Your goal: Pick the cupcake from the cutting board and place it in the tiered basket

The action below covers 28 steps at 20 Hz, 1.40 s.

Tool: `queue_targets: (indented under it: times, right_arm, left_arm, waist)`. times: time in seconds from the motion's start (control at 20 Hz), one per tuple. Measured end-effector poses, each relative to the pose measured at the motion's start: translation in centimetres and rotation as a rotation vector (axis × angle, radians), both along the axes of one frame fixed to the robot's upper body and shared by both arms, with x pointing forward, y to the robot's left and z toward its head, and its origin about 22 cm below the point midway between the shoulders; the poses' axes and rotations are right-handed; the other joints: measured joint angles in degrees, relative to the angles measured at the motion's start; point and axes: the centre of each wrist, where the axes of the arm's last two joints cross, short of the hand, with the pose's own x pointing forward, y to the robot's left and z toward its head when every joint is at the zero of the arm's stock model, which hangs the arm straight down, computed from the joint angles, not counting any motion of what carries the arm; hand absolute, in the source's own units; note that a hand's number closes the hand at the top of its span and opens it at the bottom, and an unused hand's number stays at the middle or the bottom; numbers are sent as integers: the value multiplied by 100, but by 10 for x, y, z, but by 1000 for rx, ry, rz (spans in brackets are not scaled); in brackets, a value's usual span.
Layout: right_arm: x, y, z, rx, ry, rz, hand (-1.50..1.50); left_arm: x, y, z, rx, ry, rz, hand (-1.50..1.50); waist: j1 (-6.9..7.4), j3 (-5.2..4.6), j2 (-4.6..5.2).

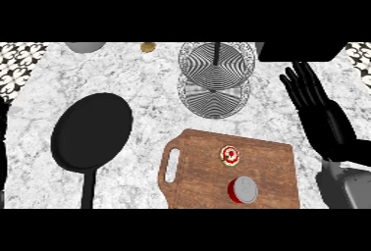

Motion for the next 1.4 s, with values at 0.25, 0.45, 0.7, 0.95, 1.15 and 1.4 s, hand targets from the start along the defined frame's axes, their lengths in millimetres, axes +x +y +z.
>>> queue_targets:
  times: [0.25, 0.45, 0.7, 0.95, 1.15, 1.4]
  right_arm:
    - [27, 20, 3, 144, 19, 251, 150]
    - [42, 22, -13, 239, 112, 314, -150]
    - [48, 36, -45, 343, 287, 649, -150]
    - [70, -16, -38, 324, 223, 857, -150]
    - [82, -64, 9, 108, 134, 886, -150]
    - [84, -78, 105, -266, -24, 883, -150]
  left_arm:
    - [13, -42, -1, -82, 16, -123, 0]
    - [18, -77, -8, -180, 56, -239, 0]
    - [23, -111, -14, -251, 101, -331, 0]
    - [31, -129, -17, -273, 126, -348, 0]
    - [35, -133, -19, -277, 133, -344, 0]
    - [35, -137, -22, -282, 141, -336, 0]
  waist:
    - [4, -139, 119]
    - [-3, -150, 241]
    - [85, -174, 265]
    - [47, -191, 202]
    - [4, -196, 152]
    - [-52, -198, 81]
